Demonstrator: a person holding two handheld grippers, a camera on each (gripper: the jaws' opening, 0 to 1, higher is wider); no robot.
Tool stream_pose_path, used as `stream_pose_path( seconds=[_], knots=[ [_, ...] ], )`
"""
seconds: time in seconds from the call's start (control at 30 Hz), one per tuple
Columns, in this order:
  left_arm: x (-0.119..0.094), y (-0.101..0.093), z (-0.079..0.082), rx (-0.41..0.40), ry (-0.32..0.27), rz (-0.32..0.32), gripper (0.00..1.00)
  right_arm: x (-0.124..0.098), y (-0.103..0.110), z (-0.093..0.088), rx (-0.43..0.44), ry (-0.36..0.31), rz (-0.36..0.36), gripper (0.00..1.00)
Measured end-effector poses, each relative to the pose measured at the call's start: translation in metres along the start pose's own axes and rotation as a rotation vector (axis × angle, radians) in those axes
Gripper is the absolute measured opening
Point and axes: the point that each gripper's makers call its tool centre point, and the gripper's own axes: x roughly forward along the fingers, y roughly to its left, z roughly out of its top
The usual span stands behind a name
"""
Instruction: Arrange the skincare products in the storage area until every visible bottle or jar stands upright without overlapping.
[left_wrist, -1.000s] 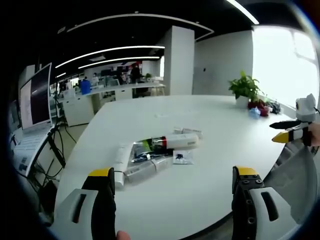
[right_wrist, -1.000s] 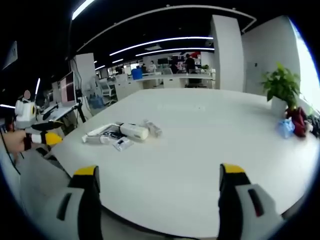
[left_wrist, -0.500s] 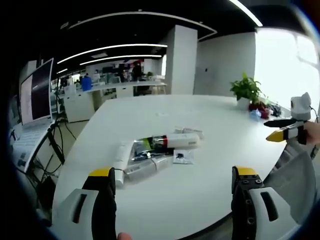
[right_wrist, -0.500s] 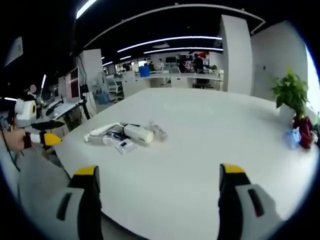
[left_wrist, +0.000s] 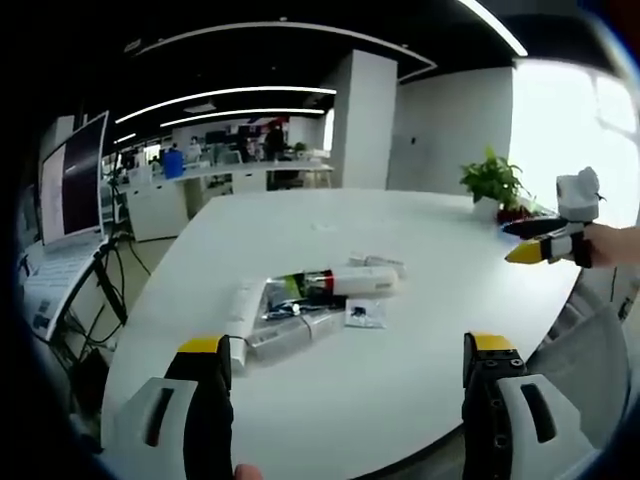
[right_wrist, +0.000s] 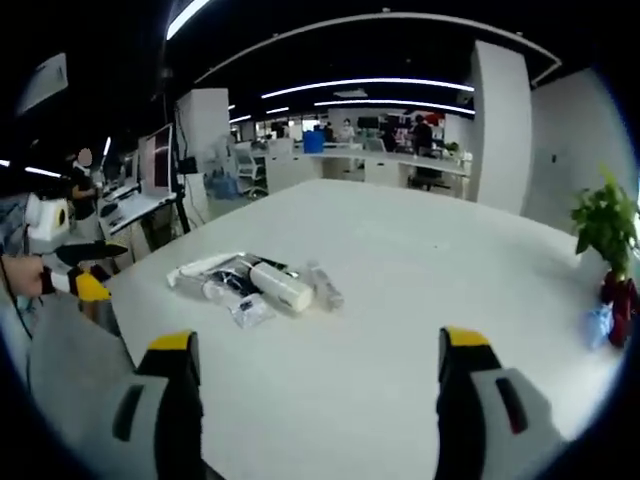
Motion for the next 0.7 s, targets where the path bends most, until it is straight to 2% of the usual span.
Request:
stream_pose_path(
  seconds=[0.1, 0.23, 0.3, 0.4, 0.53, 0.7],
  knots=[
    [0.000, 0.000, 0.000, -0.006, 0.003, -0.004, 0.95, 0.007, 0.000, 0.005, -0.011, -0.003, 0.016, 1.00],
    [-0.001, 0.006, 0.000, -0.067, -0.001, 0.007, 0.94, 0.019, 0.005, 0.012, -0.040, 0.006, 0.052, 0.99],
    [-0.001, 0.007, -0.001, -0.090, 0.000, 0.001, 0.93, 0.025, 0.008, 0.015, -0.057, 0.011, 0.072, 0.96],
    [-0.001, 0.004, -0.002, -0.081, 0.004, -0.009, 0.93, 0.037, 0.012, 0.019, -0.092, 0.021, 0.100, 0.96],
    [0.001, -0.003, -0.004, -0.030, 0.020, -0.028, 0.94, 0.049, 0.014, 0.024, -0.125, 0.028, 0.123, 0.95],
    [0.001, -0.002, -0.005, -0.040, 0.025, -0.033, 0.94, 0.064, 0.016, 0.029, -0.152, 0.042, 0.159, 0.93]
  ],
)
